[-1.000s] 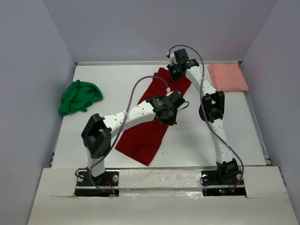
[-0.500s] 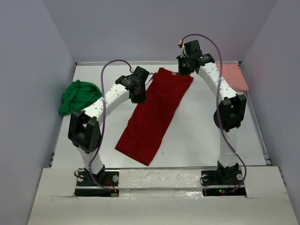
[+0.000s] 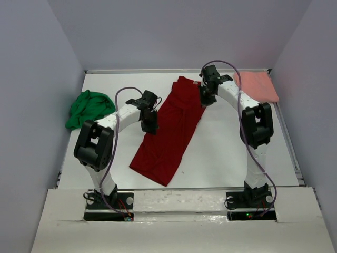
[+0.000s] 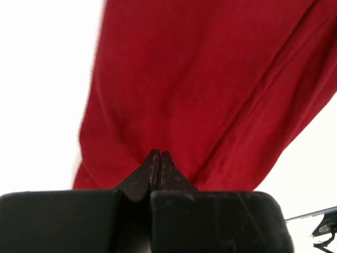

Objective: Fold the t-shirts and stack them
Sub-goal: Fold the tshirt

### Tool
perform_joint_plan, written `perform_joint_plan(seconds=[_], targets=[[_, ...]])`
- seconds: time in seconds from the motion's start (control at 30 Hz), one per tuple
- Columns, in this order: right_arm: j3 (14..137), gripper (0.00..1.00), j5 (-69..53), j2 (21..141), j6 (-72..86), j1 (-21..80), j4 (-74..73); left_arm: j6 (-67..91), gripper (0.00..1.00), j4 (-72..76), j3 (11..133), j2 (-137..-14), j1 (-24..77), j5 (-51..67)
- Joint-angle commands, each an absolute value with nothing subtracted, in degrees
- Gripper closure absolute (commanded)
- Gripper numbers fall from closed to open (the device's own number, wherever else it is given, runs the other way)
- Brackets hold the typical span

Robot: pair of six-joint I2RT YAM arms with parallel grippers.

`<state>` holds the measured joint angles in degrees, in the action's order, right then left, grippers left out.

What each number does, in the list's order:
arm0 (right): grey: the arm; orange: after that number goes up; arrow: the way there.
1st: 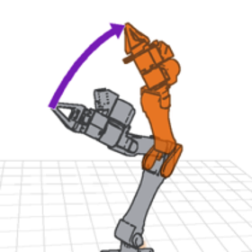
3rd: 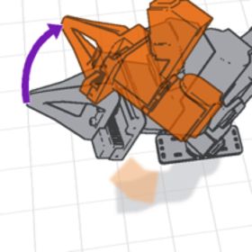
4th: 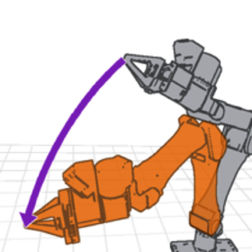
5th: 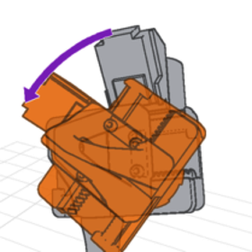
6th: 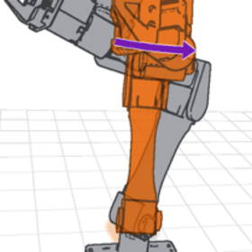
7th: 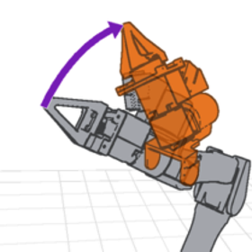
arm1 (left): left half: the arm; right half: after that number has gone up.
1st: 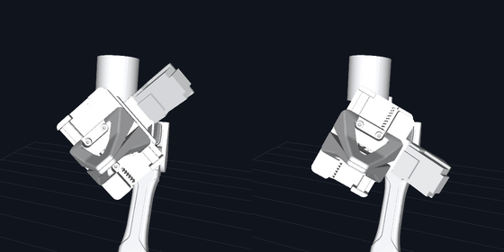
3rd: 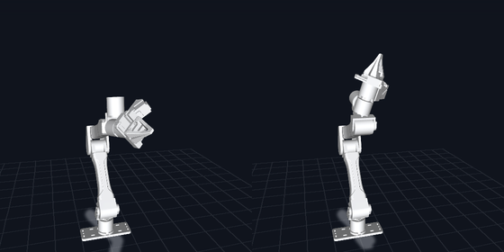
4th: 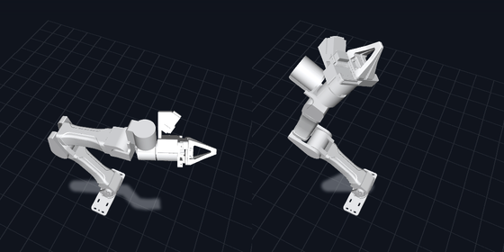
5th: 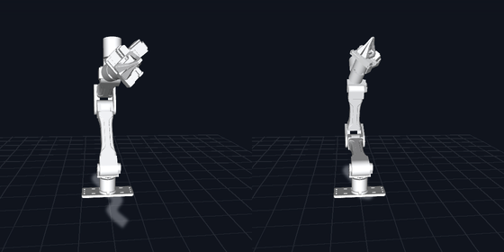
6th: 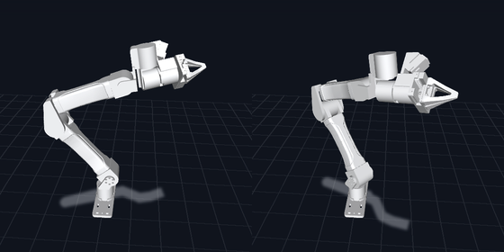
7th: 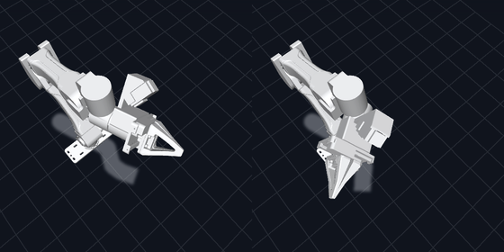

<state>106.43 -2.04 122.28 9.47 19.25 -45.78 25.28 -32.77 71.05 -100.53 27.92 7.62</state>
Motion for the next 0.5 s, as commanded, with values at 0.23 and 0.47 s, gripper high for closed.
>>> perform_joint_plan(seconds=[0.23,0.47], targets=[[105.9,1.00,-3.0,122.3,10.4,21.6,-43.2,22.2,1.00,-28.7,70.7,-104.5,24.3,10.0],[108.4,1.00,-2.0,126.6,10.0,21.6,-43.8,21.9,1.00,-30.0,73.2,-109.3,23.7,10.9]])
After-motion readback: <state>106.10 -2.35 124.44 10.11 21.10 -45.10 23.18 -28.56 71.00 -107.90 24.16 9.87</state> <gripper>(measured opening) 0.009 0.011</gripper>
